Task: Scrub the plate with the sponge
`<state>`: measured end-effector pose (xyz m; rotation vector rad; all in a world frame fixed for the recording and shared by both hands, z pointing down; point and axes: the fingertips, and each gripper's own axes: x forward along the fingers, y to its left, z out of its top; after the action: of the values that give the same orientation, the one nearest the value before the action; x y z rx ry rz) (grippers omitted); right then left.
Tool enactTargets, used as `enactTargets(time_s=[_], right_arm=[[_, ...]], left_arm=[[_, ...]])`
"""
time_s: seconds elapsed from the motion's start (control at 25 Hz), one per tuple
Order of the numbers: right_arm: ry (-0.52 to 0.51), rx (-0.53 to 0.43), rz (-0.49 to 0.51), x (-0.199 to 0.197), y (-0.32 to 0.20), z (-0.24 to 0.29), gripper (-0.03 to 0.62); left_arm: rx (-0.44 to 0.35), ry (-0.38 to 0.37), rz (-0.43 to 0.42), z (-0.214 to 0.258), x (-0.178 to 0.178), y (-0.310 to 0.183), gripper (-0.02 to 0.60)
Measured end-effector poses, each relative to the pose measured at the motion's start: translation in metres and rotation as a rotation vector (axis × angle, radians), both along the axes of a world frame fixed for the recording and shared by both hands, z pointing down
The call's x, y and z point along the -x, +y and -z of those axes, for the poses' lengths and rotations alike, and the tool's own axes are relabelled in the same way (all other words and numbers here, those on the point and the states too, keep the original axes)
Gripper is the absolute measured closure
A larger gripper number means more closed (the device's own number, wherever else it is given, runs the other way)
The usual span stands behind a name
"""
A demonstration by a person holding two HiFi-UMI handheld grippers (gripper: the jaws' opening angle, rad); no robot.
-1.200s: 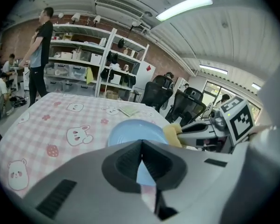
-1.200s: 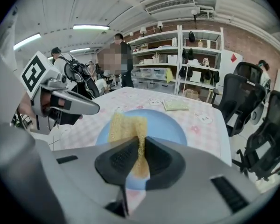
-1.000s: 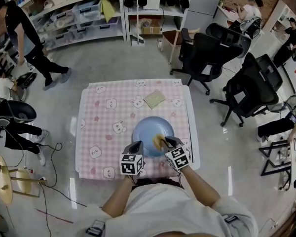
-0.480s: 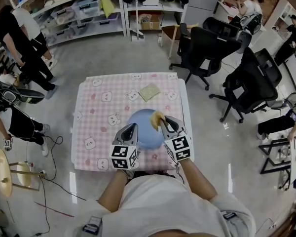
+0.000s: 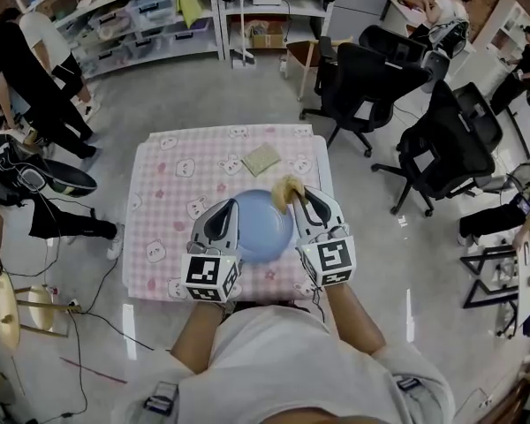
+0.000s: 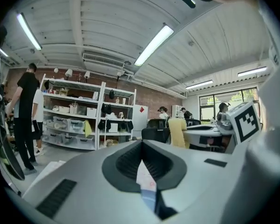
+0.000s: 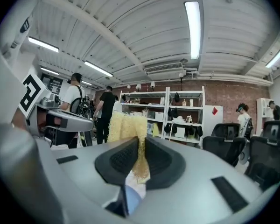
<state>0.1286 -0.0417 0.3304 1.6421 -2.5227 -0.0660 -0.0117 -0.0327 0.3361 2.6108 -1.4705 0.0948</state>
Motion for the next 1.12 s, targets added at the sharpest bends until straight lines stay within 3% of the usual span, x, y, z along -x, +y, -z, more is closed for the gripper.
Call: enactTargets(time_s=[1.12], right_arm=[[0.003,-0.070,-0.005,-0.014,0.011,0.025,0.549]], left_arm=[[-0.037,0.002,0.018,0.017,-0.007,0.011,0.569]])
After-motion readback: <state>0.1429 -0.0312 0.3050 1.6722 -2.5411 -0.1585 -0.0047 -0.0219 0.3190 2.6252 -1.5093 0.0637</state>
